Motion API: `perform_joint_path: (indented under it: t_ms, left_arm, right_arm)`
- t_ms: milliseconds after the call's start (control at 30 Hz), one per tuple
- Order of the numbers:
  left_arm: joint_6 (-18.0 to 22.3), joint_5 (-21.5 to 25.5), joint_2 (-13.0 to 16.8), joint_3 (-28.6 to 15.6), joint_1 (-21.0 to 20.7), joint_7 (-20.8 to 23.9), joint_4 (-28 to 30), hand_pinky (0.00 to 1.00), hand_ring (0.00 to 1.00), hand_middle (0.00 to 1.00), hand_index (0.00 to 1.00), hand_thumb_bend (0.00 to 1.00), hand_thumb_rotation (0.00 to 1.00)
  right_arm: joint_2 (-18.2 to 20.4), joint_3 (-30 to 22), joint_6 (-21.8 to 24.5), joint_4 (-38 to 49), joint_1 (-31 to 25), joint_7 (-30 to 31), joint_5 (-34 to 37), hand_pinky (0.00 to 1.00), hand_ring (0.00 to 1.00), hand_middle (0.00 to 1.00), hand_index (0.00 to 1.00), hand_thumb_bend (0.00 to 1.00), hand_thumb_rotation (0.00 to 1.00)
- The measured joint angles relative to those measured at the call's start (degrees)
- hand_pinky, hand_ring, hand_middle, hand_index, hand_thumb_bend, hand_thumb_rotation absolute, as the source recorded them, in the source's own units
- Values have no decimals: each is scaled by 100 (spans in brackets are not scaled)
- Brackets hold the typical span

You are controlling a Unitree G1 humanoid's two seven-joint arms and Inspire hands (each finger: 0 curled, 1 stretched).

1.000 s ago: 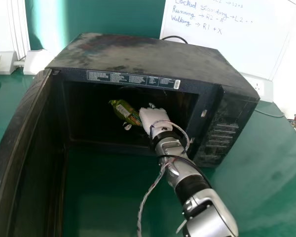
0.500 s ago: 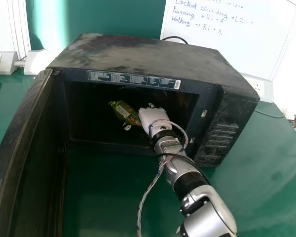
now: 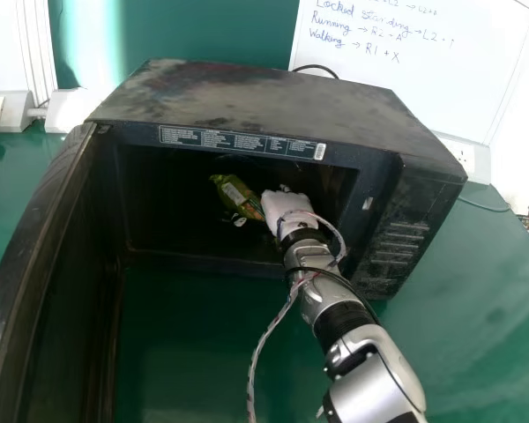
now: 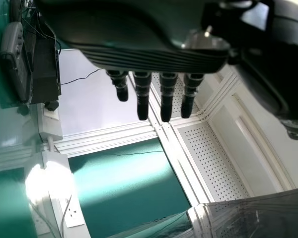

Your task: Put biscuit inside oven

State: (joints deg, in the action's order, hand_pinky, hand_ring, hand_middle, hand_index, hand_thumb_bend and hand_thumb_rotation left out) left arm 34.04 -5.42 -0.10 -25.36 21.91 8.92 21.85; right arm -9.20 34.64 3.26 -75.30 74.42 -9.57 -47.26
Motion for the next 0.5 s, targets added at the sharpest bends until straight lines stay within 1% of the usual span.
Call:
perform_joint_path:
  t_ms: [100,133,167,200,233,300,500]
  left_arm:
    - [0,-4,-38,5,1,1,19,96,92,94,95,100,100]
    - [0,-4,-52,6,0,3,24,95,92,94,95,100,100]
    - [-1,-5,-64,6,0,7,26,95,92,94,94,100,100]
    - [-1,-5,-74,6,0,11,27,95,92,94,94,100,100]
    - [-1,-5,-81,6,-1,13,28,96,92,94,95,100,100]
    - [-1,-7,-89,5,0,14,28,96,92,94,95,100,100]
    - [-1,-7,-93,6,2,14,30,96,92,94,95,100,100]
  right_arm:
    - [-2,-13,4,0,11,55,45,27,39,51,49,52,15]
    - [-2,-46,2,0,11,63,95,27,39,51,53,76,19]
    - [-4,-75,2,0,11,65,151,27,39,51,55,90,22]
    - [-7,-92,2,1,11,65,171,28,39,51,56,95,24]
    - [-10,-101,2,1,10,65,186,28,40,52,57,97,25]
    - [-25,-103,-5,1,9,70,219,30,42,53,59,98,26]
    - [-57,-186,-97,23,7,104,392,32,44,54,57,99,25]
